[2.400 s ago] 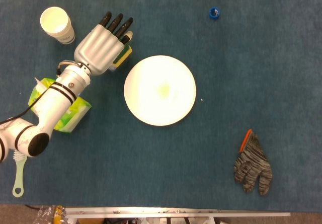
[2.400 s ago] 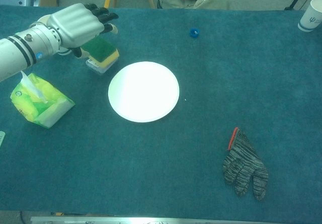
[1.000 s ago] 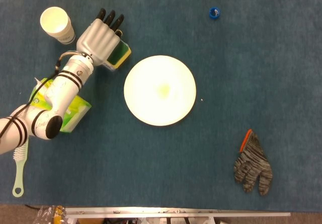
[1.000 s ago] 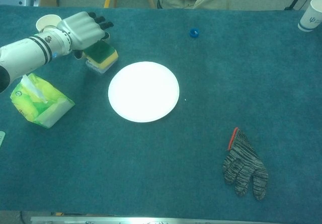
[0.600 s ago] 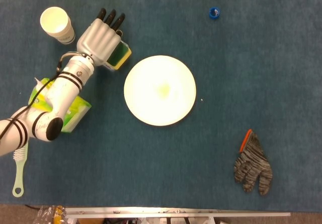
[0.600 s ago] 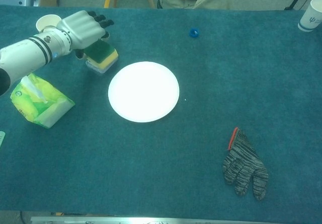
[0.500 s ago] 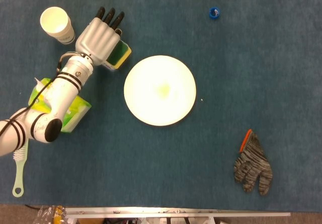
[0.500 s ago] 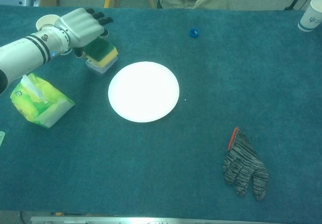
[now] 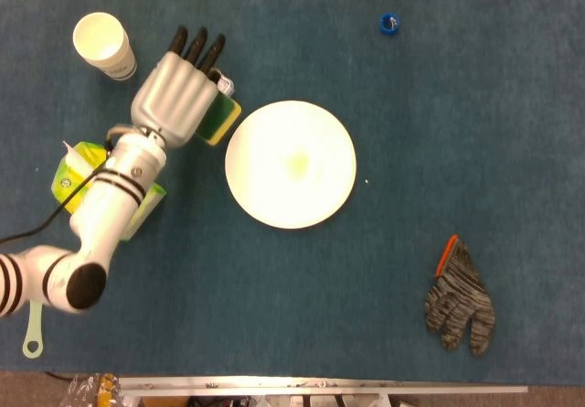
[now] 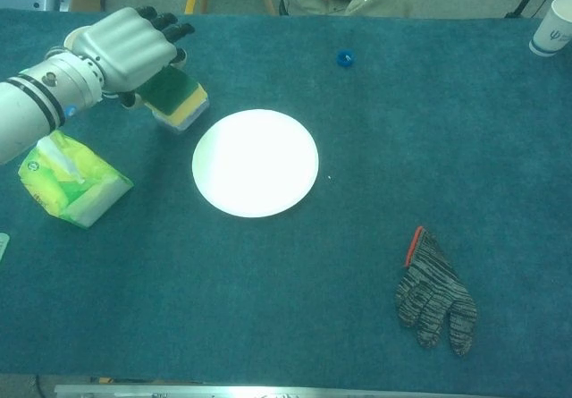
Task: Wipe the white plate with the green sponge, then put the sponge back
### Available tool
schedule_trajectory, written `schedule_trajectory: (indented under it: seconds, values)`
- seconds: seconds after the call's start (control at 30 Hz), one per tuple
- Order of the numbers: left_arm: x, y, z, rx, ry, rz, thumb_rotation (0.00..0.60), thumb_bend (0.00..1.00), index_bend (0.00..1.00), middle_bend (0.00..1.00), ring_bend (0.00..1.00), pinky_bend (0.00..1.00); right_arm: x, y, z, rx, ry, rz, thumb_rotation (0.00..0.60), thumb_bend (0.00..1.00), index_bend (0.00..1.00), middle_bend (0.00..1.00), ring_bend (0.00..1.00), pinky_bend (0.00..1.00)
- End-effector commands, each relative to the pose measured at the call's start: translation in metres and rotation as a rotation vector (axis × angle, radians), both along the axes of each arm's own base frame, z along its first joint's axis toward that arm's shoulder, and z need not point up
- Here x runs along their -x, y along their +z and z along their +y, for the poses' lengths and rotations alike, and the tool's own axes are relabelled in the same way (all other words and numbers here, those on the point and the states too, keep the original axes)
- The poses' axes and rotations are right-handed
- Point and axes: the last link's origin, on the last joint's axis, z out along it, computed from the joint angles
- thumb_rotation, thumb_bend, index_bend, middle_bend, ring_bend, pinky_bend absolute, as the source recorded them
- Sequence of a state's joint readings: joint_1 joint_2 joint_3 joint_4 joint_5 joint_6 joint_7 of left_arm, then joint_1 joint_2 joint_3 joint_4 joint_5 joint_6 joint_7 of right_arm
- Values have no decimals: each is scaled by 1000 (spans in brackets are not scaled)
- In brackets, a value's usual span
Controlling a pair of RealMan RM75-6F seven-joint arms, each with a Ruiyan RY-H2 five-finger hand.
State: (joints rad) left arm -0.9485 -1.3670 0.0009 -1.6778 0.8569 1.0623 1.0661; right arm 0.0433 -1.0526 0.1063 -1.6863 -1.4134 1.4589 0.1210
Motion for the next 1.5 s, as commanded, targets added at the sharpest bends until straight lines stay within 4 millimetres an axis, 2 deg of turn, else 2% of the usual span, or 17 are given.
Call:
schedule_trajectory:
  seconds: [0.03,0.33,0.9,1.13,1.5]
  values:
    - [-2,1,-14,28,-15,0,600,243,404,26,0,56,-1,0,0,-1,2,-1,600,198,0,22,0,212]
    - [-14,-15,-35,135,-45,-36,600,243,404,27,0,56,-1,1,1,2,0,2,600,199,0,22,0,212]
    - [-47,-47,-50,282,-108,-132,600,243,404,28,0,56,1,-1,-3,-1,-12,9,600,199,0,22,0,212]
    - [-59,-66,-52,346,-136,-142,600,243,404,28,0,56,2,-1,-5,-2,-18,14,600,199,0,22,0,212]
    - [-69,-90,-44,411,-107,-175,600,243,402,29,0,56,5,-2,-8,2,-31,19,600,199,0,22,0,212]
